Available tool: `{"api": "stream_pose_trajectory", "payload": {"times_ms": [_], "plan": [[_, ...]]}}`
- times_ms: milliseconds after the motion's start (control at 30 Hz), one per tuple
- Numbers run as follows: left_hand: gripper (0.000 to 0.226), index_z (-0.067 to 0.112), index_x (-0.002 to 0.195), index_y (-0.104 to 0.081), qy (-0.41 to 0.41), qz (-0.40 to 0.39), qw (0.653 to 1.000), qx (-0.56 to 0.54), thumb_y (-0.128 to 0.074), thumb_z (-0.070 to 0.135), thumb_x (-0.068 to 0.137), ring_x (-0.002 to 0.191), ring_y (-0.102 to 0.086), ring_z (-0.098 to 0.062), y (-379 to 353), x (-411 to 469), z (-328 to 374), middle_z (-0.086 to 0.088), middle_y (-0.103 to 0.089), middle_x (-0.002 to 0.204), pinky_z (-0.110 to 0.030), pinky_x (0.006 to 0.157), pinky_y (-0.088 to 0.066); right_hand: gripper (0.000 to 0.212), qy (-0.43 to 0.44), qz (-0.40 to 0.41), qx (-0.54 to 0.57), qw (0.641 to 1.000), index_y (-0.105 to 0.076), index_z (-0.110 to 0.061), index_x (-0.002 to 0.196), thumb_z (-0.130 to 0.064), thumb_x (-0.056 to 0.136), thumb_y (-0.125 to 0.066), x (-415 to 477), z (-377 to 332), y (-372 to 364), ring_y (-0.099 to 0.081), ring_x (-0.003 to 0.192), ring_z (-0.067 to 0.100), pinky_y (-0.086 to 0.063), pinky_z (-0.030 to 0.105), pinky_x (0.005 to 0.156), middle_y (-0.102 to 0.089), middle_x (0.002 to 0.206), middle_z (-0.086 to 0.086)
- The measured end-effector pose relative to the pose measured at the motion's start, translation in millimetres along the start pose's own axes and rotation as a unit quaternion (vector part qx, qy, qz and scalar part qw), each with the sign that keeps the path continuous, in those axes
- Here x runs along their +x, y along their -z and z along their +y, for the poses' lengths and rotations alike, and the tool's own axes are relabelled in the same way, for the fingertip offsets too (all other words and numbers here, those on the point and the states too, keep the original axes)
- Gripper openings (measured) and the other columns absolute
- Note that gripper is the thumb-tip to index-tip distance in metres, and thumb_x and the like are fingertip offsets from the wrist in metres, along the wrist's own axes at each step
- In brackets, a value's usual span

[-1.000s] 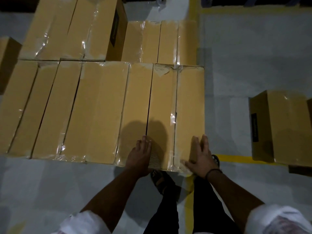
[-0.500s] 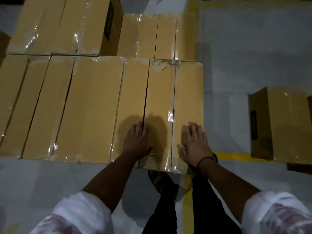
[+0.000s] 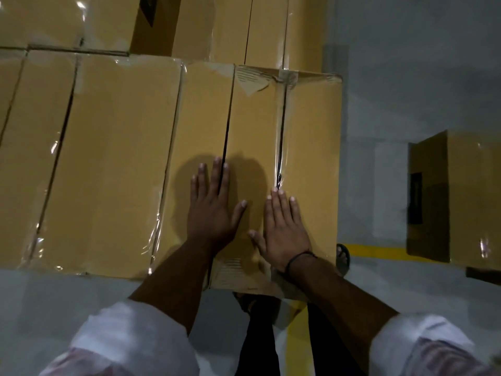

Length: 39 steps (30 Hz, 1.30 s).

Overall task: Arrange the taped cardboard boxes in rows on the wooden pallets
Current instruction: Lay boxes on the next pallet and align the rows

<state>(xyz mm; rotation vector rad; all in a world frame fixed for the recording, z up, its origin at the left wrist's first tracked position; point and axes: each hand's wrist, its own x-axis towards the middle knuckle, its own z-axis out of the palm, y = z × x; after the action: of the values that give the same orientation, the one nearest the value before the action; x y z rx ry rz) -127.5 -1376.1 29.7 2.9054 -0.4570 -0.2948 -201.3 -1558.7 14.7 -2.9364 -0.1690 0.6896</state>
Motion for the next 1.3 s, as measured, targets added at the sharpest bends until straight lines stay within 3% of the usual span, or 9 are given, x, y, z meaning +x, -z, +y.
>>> {"api": "stream_pose_trajectory", "payload": {"times_ms": [333,600,733,800,867,967,1067,1133,1300], "plan": [[0.08,0.014,0.165,-0.002,0.004,0.013,1.0,-0.008,-0.039,0.049,0.103,0.158,0.01,-0.032,-7,3,-5,-0.006,0.009,0.172,-0.058,0.125,-0.013,0.105,-0.008,0.035,0.028,0.999,0.008,-0.001,0.159,-0.082,0.092,-0.002,66,9,21,0.024,0.153,0.032,0.006,0.05,0.125,0.017,0.165,0.023],[0.082,0.015,0.165,-0.003,0.009,0.008,1.0,-0.014,-0.042,0.052,0.102,0.158,0.009,-0.032,-6,4,-6,-0.005,0.007,0.172,-0.057,0.125,-0.012,0.091,-0.032,0.075,0.01,0.997,0.005,-0.005,0.16,-0.072,0.098,0.0,140,45,65,0.016,0.155,0.028,0.004,0.049,0.126,0.012,0.168,0.016],[0.082,0.015,0.165,-0.004,0.01,0.005,1.0,-0.021,-0.042,0.053,0.102,0.158,0.008,-0.032,-6,4,-8,-0.005,0.007,0.172,-0.057,0.125,-0.013,0.081,-0.077,0.136,0.008,0.988,-0.002,-0.008,0.162,-0.062,0.103,-0.016,151,58,88,0.01,0.155,0.034,0.005,0.053,0.125,0.005,0.168,0.018],[0.082,0.015,0.165,-0.004,0.01,0.002,1.0,-0.025,-0.041,0.053,0.102,0.158,0.008,-0.031,-6,4,-8,-0.004,0.006,0.172,-0.057,0.125,-0.013,0.079,-0.183,0.195,0.034,0.963,-0.013,-0.009,0.161,-0.057,0.1,-0.027,140,71,93,0.001,0.154,0.042,-0.001,0.058,0.124,-0.003,0.168,0.022],[0.081,0.015,0.165,-0.005,0.01,0.001,1.0,-0.03,-0.04,0.052,0.102,0.158,0.008,-0.031,-5,5,-9,-0.004,0.006,0.173,-0.057,0.125,-0.013,0.078,-0.298,0.215,0.117,0.923,-0.016,-0.008,0.16,-0.054,0.1,-0.033,123,84,91,-0.017,0.15,0.046,-0.019,0.061,0.12,-0.012,0.165,0.024],[0.08,0.015,0.165,-0.005,0.007,-0.006,0.999,-0.036,-0.037,0.053,0.102,0.158,0.008,-0.031,-5,5,-9,-0.004,0.007,0.172,-0.057,0.126,-0.011,0.065,-0.419,0.168,0.304,0.839,-0.022,-0.008,0.158,-0.048,0.108,-0.028,99,94,84,-0.052,0.127,0.042,-0.044,0.046,0.095,-0.045,0.149,0.025],[0.078,0.015,0.165,-0.006,0.003,-0.003,0.999,-0.04,-0.036,0.053,0.103,0.158,0.007,-0.031,-6,6,-10,-0.004,0.005,0.173,-0.057,0.126,-0.011,0.053,-0.444,0.197,0.332,0.809,-0.052,-0.005,0.132,-0.042,0.111,-0.021,98,99,79,-0.059,0.11,0.039,-0.036,0.037,0.077,-0.063,0.124,0.023],[0.078,0.014,0.165,-0.007,0.0,-0.001,0.999,-0.044,-0.034,0.053,0.103,0.158,0.007,-0.031,-7,7,-11,-0.004,0.004,0.173,-0.057,0.126,-0.01,0.055,-0.451,0.214,0.332,0.801,-0.057,-0.005,0.124,-0.041,0.111,-0.019,102,101,79,-0.059,0.112,0.038,-0.035,0.037,0.08,-0.063,0.124,0.022],[0.078,0.013,0.164,-0.007,-0.013,0.003,0.998,-0.064,-0.029,0.054,0.103,0.158,0.006,-0.032,-8,7,-13,-0.004,0.004,0.173,-0.057,0.126,-0.01,0.056,-0.468,0.209,0.353,0.782,-0.055,-0.009,0.135,-0.043,0.11,-0.017,105,108,77,-0.054,0.124,0.037,-0.038,0.039,0.097,-0.058,0.139,0.018]]}}
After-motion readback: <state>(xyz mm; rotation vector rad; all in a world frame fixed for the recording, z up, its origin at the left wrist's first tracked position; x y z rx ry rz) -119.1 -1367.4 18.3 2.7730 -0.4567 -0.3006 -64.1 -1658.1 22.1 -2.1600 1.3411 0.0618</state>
